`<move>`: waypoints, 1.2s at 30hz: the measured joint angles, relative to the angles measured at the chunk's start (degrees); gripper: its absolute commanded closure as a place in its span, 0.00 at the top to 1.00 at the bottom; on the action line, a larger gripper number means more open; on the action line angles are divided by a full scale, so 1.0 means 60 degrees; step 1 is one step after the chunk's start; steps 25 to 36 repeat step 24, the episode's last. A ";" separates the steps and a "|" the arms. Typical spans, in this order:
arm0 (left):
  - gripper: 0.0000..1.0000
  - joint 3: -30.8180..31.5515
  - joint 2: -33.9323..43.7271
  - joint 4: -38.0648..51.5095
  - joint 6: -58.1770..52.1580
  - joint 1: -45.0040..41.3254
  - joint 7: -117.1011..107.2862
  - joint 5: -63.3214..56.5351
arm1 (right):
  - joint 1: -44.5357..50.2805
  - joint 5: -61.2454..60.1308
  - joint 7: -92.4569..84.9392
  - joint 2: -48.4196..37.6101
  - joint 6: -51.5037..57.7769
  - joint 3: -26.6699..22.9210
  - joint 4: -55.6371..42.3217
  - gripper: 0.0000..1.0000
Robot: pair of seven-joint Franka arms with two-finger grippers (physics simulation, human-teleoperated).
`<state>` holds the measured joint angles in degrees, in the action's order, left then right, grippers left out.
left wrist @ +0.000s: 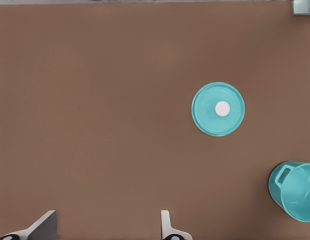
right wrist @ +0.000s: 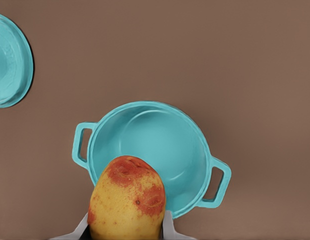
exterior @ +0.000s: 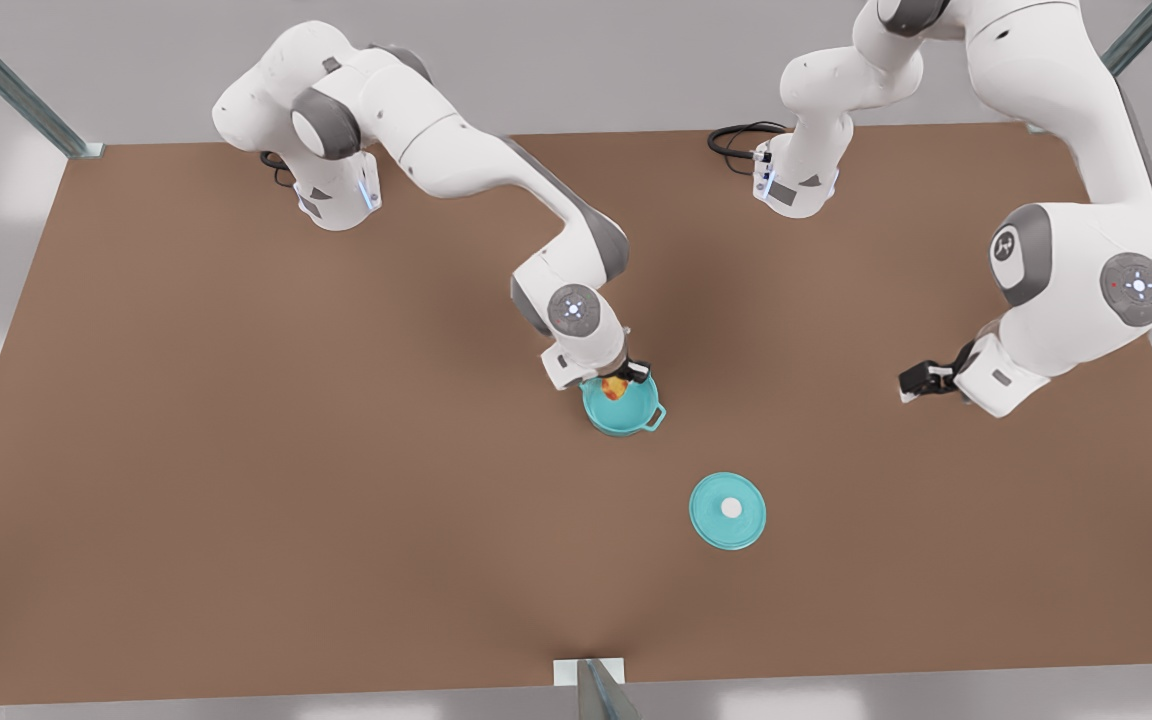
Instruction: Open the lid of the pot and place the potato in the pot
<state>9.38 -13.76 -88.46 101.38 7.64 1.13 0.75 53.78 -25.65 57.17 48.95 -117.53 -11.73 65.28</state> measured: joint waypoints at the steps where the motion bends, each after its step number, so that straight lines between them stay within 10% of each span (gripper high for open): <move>1: 1.00 0.0000 -0.0004 0.0127 0.0009 -0.0001 -0.0013 0.0011 | 0.0008 -0.0052 0.0105 0.0256 -0.0083 -0.0025 -0.0211 0.52; 7: 1.00 0.0014 -0.0144 0.0576 0.0083 -0.0128 -0.0102 0.0017 | 0.0016 -0.0194 0.0623 0.1208 -0.0680 -0.0099 -0.0714 0.52; 9: 1.00 0.0015 -0.0148 0.0595 0.0096 -0.0130 -0.0124 0.0016 | 0.0015 -0.0200 0.0760 0.1259 -0.0802 -0.0103 -0.0743 1.00; 14: 1.00 0.0015 -0.0149 0.0589 0.0114 -0.0136 -0.0171 0.0021 | 0.0025 -0.0197 0.1027 0.1027 -0.0813 -0.0292 -0.0749 1.00; 16: 1.00 0.0015 -0.0149 0.0589 0.0118 -0.0143 -0.0188 0.0022 | -0.0270 -0.0145 0.1049 0.0063 0.0067 -0.1536 -0.0745 1.00; 19: 1.00 0.0015 -0.0149 0.0588 0.0122 -0.0146 -0.0210 0.0026 | -0.3123 0.0370 0.0397 -0.1838 0.2189 -0.2381 -0.0579 1.00; 24: 1.00 0.0015 -0.0172 0.0588 0.0126 -0.0194 -0.0243 0.0042 | -0.4476 0.1779 -0.1428 -0.5149 0.2815 -0.2458 0.4808 1.00; 36: 1.00 0.0015 -0.0172 0.0588 0.0126 -0.0194 -0.0243 0.0042 | -0.4476 0.1779 -0.1428 -0.5149 0.2815 -0.2458 0.4808 1.00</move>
